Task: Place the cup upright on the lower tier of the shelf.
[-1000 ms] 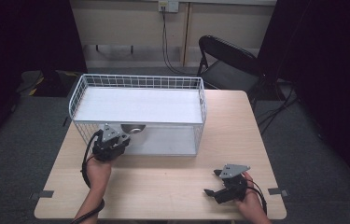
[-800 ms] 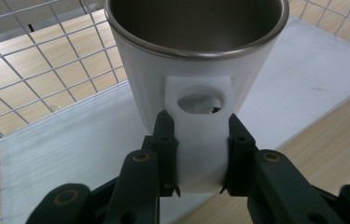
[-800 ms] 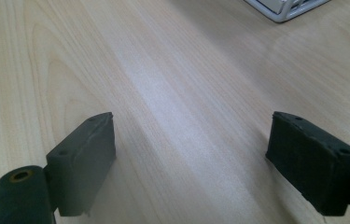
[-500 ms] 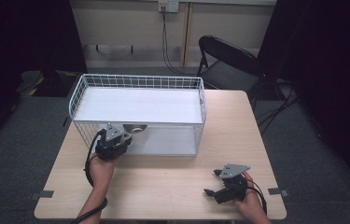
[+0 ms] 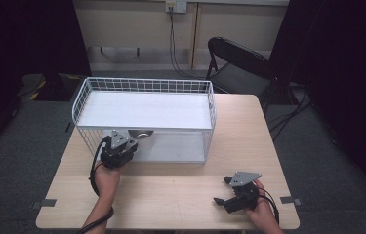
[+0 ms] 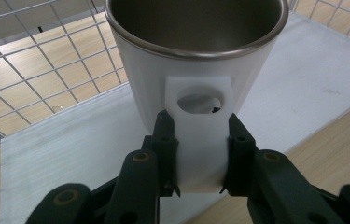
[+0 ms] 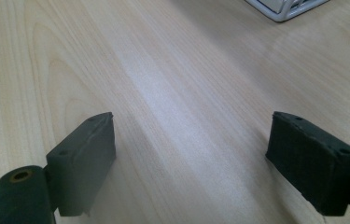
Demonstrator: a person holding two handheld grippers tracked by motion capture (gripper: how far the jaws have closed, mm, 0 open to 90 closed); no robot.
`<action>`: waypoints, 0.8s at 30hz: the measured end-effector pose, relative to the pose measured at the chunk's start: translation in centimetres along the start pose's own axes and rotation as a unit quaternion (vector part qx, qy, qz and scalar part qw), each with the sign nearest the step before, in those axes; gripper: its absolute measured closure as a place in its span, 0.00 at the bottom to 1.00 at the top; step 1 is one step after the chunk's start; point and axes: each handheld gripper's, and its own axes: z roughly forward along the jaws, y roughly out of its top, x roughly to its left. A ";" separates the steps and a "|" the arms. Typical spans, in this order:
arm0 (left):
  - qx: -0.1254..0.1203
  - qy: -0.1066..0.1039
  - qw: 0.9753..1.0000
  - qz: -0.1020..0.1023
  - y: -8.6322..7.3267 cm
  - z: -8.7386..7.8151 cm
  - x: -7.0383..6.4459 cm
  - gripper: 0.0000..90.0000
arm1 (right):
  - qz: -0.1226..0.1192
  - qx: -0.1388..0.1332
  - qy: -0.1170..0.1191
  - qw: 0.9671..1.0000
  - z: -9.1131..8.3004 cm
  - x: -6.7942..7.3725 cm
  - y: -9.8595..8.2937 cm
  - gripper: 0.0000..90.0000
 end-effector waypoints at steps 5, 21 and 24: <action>0.003 0.006 1.000 -0.003 -0.3 0.2 -0.1 0.80 | 0.000 0.000 0.000 1.000 0.0 0.0 0.0 0.16; -0.026 0.014 0.999 -0.027 -0.4 0.0 0.2 0.70 | 0.001 0.001 0.000 1.000 -0.1 0.0 0.0 0.16; -0.024 0.017 0.999 -0.032 -0.3 -0.1 0.3 0.59 | 0.001 0.001 0.000 1.000 -0.1 0.0 0.0 0.16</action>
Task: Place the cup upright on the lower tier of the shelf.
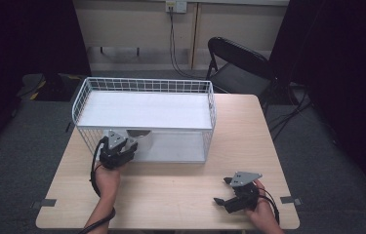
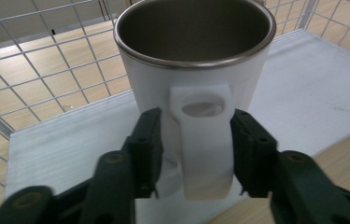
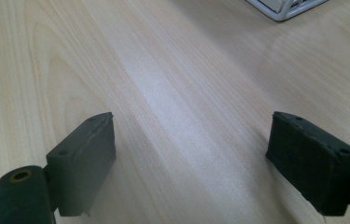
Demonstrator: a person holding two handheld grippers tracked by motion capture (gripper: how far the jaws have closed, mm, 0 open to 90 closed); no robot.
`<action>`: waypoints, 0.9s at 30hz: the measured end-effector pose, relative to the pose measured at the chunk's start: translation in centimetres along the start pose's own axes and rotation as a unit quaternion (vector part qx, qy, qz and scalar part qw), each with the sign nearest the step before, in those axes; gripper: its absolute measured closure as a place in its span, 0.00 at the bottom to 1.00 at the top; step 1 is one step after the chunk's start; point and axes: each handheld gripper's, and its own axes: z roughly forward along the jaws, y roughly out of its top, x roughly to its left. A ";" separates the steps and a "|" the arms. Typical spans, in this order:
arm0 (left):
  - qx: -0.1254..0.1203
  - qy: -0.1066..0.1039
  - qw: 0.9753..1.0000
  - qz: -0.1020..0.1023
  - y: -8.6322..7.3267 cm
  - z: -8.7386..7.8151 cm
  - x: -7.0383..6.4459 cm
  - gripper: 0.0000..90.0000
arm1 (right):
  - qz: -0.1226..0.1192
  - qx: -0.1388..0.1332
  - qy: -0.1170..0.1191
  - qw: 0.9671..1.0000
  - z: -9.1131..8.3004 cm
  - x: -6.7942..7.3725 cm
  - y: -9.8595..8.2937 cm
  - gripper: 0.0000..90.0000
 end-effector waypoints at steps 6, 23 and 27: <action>0.004 -0.004 1.000 -0.018 0.0 -0.3 0.3 0.44 | 0.000 0.000 0.000 1.000 0.0 0.0 0.0 0.16; 0.022 -0.033 0.999 -0.013 -0.2 -2.2 0.7 0.25 | 0.000 -0.001 -0.001 1.000 0.0 0.0 -0.1 0.16; 0.021 -0.048 0.999 -0.008 -0.5 -3.1 0.6 0.23 | 0.001 -0.002 -0.001 1.000 0.0 0.0 -0.1 0.16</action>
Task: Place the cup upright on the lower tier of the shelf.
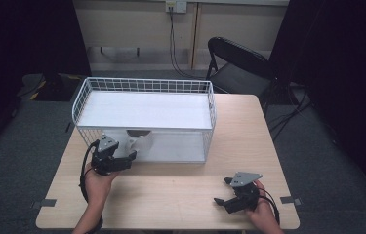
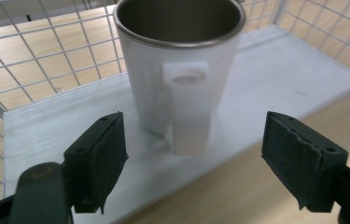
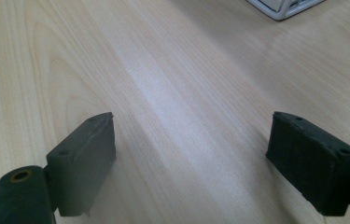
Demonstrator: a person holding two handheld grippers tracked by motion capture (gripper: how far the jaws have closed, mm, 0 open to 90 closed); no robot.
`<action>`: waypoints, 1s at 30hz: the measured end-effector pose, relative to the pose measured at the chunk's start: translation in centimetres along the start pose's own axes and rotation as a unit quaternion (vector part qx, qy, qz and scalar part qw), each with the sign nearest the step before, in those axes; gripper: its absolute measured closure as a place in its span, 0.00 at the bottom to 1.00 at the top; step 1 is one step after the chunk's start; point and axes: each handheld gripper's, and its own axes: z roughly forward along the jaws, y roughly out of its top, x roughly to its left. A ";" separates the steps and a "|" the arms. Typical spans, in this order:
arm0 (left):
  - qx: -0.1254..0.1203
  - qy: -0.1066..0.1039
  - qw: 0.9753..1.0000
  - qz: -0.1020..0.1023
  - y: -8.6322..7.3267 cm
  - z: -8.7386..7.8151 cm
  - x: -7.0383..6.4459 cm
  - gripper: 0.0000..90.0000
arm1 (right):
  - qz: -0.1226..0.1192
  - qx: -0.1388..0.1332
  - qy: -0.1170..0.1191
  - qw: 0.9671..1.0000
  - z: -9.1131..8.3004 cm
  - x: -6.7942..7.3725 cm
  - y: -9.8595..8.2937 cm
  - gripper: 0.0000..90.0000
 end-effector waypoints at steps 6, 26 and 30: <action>0.000 -0.008 1.000 -0.009 -0.3 -0.7 0.3 0.20 | 0.000 0.000 0.000 1.000 0.0 0.0 0.0 0.16; 0.023 -0.032 0.999 0.005 -1.6 -2.5 1.1 0.17 | 0.000 0.000 0.000 1.000 0.0 0.0 0.0 0.16; 0.026 -0.038 0.999 0.007 -1.9 -2.8 1.3 0.17 | 0.000 0.000 0.000 1.000 0.0 0.0 0.0 0.16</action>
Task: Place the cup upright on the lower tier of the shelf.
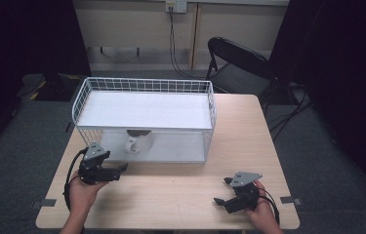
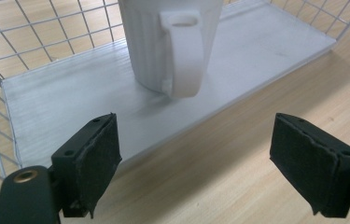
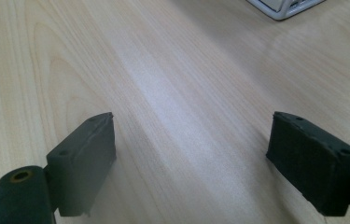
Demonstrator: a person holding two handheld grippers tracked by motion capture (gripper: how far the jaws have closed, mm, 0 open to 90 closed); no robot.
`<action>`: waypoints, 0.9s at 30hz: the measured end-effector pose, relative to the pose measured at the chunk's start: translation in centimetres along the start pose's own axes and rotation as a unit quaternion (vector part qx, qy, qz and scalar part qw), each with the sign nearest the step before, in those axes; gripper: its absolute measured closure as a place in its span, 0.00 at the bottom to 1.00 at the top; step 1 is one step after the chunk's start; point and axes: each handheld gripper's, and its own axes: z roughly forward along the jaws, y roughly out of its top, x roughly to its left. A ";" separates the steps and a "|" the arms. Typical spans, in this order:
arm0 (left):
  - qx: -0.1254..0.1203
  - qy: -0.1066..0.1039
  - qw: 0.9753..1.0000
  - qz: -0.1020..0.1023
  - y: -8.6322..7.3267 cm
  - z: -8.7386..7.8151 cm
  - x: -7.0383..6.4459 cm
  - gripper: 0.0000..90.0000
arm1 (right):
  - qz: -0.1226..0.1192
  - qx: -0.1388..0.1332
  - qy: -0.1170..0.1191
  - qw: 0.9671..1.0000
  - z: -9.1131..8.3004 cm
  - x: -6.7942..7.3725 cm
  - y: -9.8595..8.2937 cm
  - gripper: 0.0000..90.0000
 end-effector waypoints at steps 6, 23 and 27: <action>0.002 -0.007 1.000 0.007 -0.4 -0.3 0.1 0.18 | 0.000 0.000 0.000 1.000 0.0 0.0 0.0 0.16; 0.012 -0.030 0.999 0.013 -2.3 -1.2 1.0 0.17 | 0.000 0.000 0.000 1.000 0.0 0.0 0.0 0.16; 0.011 -0.036 0.999 0.018 -2.7 -1.5 1.3 0.16 | 0.000 0.000 0.000 1.000 0.0 0.0 0.0 0.16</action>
